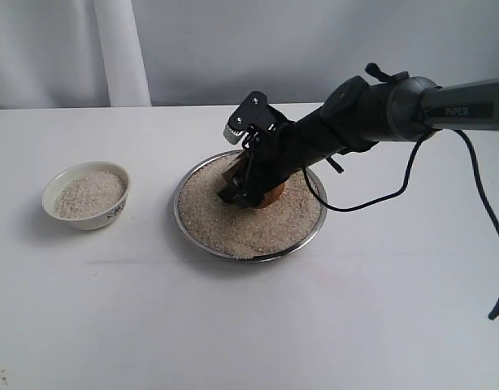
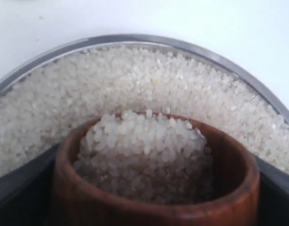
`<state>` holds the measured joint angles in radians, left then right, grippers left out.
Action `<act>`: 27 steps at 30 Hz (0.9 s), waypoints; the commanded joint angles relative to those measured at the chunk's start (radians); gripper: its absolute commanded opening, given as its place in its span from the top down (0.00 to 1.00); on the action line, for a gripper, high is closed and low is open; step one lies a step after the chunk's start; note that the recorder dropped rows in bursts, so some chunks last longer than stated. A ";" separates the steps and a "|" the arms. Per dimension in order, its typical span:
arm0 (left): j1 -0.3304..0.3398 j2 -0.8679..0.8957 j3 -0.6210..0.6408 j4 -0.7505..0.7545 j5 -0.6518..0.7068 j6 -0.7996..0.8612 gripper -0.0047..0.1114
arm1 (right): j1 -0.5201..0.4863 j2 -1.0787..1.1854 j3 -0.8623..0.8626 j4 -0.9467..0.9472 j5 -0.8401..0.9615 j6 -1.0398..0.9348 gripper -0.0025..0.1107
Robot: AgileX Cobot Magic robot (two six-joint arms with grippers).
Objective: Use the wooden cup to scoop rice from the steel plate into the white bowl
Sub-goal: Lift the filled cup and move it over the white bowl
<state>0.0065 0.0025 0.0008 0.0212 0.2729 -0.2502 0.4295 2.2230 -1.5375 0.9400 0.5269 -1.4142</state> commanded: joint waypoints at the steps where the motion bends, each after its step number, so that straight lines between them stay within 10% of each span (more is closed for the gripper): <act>1: -0.006 -0.003 -0.001 -0.003 -0.007 -0.004 0.96 | 0.001 -0.043 0.005 0.045 -0.023 -0.017 0.98; 14: -0.006 -0.003 -0.001 -0.003 -0.007 -0.004 0.96 | 0.012 -0.114 -0.028 0.099 -0.027 -0.051 0.98; 23: -0.006 -0.003 -0.001 -0.003 -0.007 -0.004 0.96 | 0.190 -0.065 -0.259 0.062 -0.179 -0.011 0.98; 27: -0.006 -0.003 -0.001 -0.003 -0.007 -0.004 0.96 | 0.277 0.035 -0.442 -0.343 -0.190 0.340 0.98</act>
<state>0.0065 0.0025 0.0008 0.0212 0.2729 -0.2502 0.6832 2.2258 -1.9140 0.7731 0.3482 -1.2358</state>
